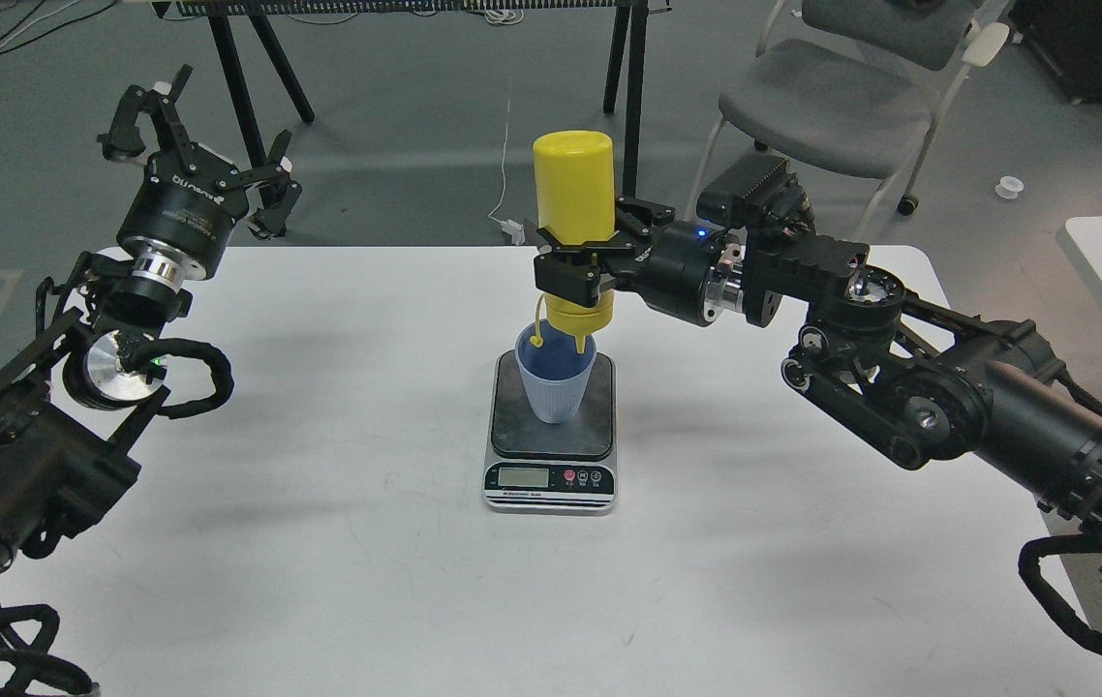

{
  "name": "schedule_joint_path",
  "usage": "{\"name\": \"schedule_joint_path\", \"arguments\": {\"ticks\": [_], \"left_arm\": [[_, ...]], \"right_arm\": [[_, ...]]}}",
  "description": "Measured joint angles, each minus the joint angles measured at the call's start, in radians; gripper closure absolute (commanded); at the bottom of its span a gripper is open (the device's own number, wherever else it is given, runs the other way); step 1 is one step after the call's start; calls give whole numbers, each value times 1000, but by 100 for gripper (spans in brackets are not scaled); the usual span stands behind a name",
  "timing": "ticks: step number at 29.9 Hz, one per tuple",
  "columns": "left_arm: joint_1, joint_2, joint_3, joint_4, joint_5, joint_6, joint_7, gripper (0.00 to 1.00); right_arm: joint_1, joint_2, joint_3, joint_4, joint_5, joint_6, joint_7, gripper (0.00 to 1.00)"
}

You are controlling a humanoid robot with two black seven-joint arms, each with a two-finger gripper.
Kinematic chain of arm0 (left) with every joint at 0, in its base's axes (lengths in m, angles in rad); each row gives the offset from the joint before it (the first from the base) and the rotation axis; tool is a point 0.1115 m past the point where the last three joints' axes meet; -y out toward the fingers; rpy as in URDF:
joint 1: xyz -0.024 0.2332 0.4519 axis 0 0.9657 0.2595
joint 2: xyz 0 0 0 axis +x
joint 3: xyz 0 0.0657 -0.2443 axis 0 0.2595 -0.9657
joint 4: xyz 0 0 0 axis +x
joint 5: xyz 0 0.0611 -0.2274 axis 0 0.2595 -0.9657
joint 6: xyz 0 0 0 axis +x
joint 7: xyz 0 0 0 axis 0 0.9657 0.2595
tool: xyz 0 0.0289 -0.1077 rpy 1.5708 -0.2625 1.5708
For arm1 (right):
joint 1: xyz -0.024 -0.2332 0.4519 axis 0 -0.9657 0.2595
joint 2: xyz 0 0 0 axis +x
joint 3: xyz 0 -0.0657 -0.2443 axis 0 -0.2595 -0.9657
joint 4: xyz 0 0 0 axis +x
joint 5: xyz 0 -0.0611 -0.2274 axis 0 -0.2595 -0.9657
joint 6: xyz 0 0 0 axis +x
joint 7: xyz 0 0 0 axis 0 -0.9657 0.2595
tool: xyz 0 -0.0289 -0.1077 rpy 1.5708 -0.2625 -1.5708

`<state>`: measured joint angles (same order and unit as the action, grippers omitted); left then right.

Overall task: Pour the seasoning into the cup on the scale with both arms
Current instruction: 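Tilt the bottle nozzle-down over the cup and squeeze, then raise the bottle upright and lower it back onto the table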

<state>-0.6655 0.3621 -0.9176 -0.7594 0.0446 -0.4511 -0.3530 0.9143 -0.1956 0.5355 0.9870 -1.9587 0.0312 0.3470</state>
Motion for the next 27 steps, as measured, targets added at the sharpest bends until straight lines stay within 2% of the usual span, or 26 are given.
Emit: {"name": "schedule_joint_path", "arguments": {"ticks": [10, 16, 19, 27], "left_arm": [[0, 1, 0, 0, 0, -1, -1, 0], [0, 2, 0, 0, 0, -1, -1, 0], [-2, 2, 0, 0, 0, -1, -1, 0], [-2, 0, 8, 0, 1, 0, -1, 0]], "right_arm": [[45, 42, -5, -36, -6, -22, 0, 57], [72, 0, -5, -10, 80, -2, 7, 56], [87, -61, 21, 11, 314, 44, 15, 56], [42, -255, 35, 18, 1126, 127, 17, 56]]}}
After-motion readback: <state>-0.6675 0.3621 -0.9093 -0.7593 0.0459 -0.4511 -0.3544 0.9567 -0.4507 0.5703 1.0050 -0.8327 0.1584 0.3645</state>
